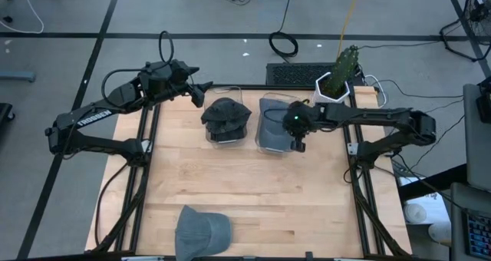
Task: Pick & Place hat
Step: Put the top gray cap into the right transparent bin, then put the gray cap into the right transparent bin
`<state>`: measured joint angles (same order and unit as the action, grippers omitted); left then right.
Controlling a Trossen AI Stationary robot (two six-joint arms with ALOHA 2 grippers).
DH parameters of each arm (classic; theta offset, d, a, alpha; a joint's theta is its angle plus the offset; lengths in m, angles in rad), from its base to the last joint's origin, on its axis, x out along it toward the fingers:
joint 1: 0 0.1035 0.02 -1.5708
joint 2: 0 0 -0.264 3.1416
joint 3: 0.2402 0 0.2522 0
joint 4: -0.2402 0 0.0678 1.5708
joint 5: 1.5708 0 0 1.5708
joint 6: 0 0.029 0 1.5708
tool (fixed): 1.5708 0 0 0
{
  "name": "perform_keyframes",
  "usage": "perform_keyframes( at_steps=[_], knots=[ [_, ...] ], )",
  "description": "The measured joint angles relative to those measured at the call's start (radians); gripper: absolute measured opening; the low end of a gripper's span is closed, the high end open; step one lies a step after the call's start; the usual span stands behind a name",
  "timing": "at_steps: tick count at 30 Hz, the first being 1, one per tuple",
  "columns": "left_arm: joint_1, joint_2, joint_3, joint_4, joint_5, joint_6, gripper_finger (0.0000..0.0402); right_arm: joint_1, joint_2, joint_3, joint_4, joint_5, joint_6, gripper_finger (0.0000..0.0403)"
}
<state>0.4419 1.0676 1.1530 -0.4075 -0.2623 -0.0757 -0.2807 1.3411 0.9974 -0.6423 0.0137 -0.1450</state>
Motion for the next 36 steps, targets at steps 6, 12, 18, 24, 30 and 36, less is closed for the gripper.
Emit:
perform_keyframes(
  at_steps=[6,12,18,24,30,36],
  knots=[
    [0.0,0.0,0.0,0.0,0.0,0.0,0.0365,-0.008,0.152,-0.012,0.031,0.038,-0.043,0.0],
    [0.0,0.0,0.0,0.0,0.0,0.0,0.0365,-0.005,0.227,-0.008,0.041,0.038,-0.048,0.0],
    [0.0,0.0,0.0,0.0,0.0,0.0,0.0365,0.009,0.144,-0.004,0.012,0.087,-0.043,0.0],
    [0.0,0.0,0.0,0.0,0.0,0.0,0.0365,0.02,0.032,0.014,0.0,0.089,-0.013,0.0],
    [-0.001,0.0,0.0,0.0,0.0,0.0,0.0365,0.074,-0.009,0.014,0.054,0.086,0.003,0.0],
    [0.0,0.0,0.0,0.0,0.0,0.0,0.0365,0.138,-0.056,0.014,0.197,-0.022,0.008,0.0]
  ],
)
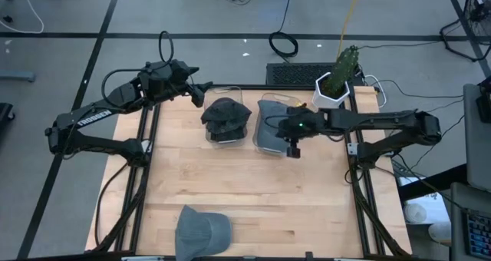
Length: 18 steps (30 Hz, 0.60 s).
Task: Pick & Place hat
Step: Put the gray cap into the right transparent bin
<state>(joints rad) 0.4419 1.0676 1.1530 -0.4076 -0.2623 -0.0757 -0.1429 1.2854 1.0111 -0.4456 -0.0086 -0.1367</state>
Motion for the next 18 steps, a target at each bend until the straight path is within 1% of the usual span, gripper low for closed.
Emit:
perform_keyframes(
  at_steps=[3,5,13,15,17,18],
  knots=[
    [-0.001,0.0,0.0,0.0,0.001,0.0,0.0365,0.024,-0.055,-0.027,0.128,-0.073,0.012,0.0],
    [0.0,0.0,0.0,0.0,0.001,0.0,0.0365,0.045,-0.098,-0.07,0.193,-0.092,0.019,0.0],
    [0.0,0.0,0.0,0.001,0.001,0.0,0.0365,0.127,-0.26,-0.246,0.556,-0.099,0.045,0.0],
    [0.0,0.001,0.0,0.038,0.001,-0.023,0.0365,0.14,-0.291,-0.291,0.654,-0.098,0.048,0.0006],
    [0.0,0.0,0.0,0.089,0.015,-0.092,0.0365,0.152,-0.317,-0.331,0.723,-0.098,0.046,0.0022],
    [-0.001,-0.001,0.0,0.091,0.039,-0.132,0.0365,0.157,-0.327,-0.353,0.752,-0.099,0.045,0.0033]
  ],
)
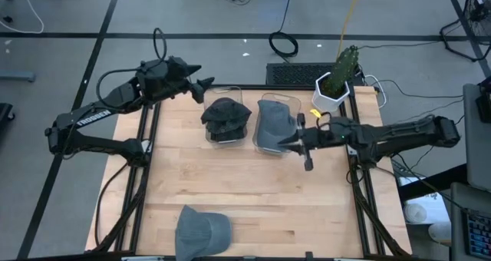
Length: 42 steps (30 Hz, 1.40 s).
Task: Pick & Place hat
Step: Put the gray cap into the right transparent bin
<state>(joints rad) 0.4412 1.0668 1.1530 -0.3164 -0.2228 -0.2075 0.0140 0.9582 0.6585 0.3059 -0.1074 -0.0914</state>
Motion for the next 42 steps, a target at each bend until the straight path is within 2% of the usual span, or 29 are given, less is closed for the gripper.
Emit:
perform_keyframes(
  at_steps=[4,8,12,18,21,23,27,29,32,35,37,40,42],
  knots=[
    [0.0,0.002,-0.001,0.04,0.077,-0.065,0.0365,0.018,-0.042,-0.069,0.073,0.0,-0.001,0.0095],
    [-0.01,0.0,0.0,0.094,0.123,-0.025,0.0365,0.035,-0.078,-0.133,0.153,0.0,-0.017,0.0156],
    [-0.026,-0.005,0.0,0.097,0.189,-0.005,0.0365,0.047,-0.134,-0.159,0.165,0.001,-0.034,0.02],
    [-0.02,-0.008,0.0,0.132,0.171,0.076,0.0365,0.047,-0.25,-0.162,0.031,0.001,-0.001,0.0225],
    [-0.014,-0.006,0.0,0.132,0.202,0.046,0.0365,0.047,-0.285,-0.162,-0.013,0.001,0.003,0.0224],
    [-0.013,-0.005,0.0,0.1,0.343,0.049,0.0365,0.047,-0.291,-0.162,-0.031,0.001,0.014,0.022],
    [-0.072,-0.004,0.0,0.043,0.758,-0.072,0.0365,0.047,-0.291,-0.162,-0.051,0.001,0.02,0.0212],
    [-0.169,-0.005,0.001,-0.037,0.816,-0.082,0.0365,0.047,-0.29,-0.162,-0.061,0.002,0.02,0.0211],
    [-0.375,-0.001,0.0,-0.092,0.704,-0.151,0.0365,0.047,-0.29,-0.162,-0.057,0.001,0.02,0.0211],
    [-0.612,0.029,0.003,0.018,0.563,-0.271,0.0365,0.047,-0.29,-0.162,-0.057,0.001,0.022,0.021],
    [-0.76,0.056,0.002,0.014,0.438,-0.335,0.0365,0.047,-0.289,-0.162,-0.056,0.001,0.027,0.021],
    [-0.906,0.095,0.0,-0.08,0.244,-0.537,0.0365,0.047,-0.286,-0.162,-0.056,0.001,0.028,0.021],
    [-0.979,0.126,0.0,-0.15,0.16,-0.712,0.0365,0.047,-0.283,-0.161,-0.049,0.0,0.029,0.021]
  ],
)
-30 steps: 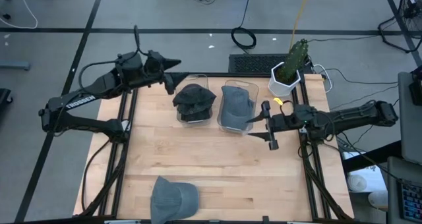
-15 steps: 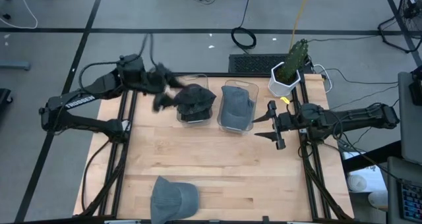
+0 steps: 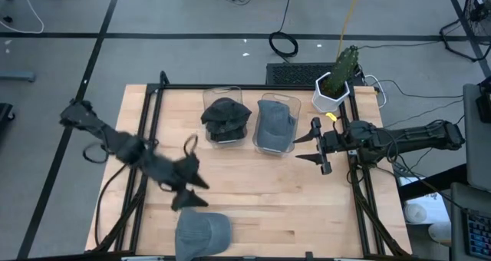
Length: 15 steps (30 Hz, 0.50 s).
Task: Pick & Place hat
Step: Put the gray cap into the right transparent bin
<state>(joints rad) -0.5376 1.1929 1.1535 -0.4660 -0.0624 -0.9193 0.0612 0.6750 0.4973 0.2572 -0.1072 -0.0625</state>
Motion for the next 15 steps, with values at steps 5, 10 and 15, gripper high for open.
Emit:
perform_keyframes(
  at_steps=[5,10,15],
  knots=[
    [-0.144,0.125,-0.002,-0.075,-0.039,-0.508,0.0365,0.0,0.004,0.0,0.008,-0.001,-0.002,0.021],
    [-0.239,0.236,-0.001,-0.075,0.032,-0.985,0.0365,0.0,0.004,0.0,-0.003,-0.049,0.018,0.021],
    [-0.344,0.284,0.0,-0.083,0.04,-1.334,0.0365,0.013,0.009,-0.036,0.057,-0.157,0.024,0.021]
  ],
)
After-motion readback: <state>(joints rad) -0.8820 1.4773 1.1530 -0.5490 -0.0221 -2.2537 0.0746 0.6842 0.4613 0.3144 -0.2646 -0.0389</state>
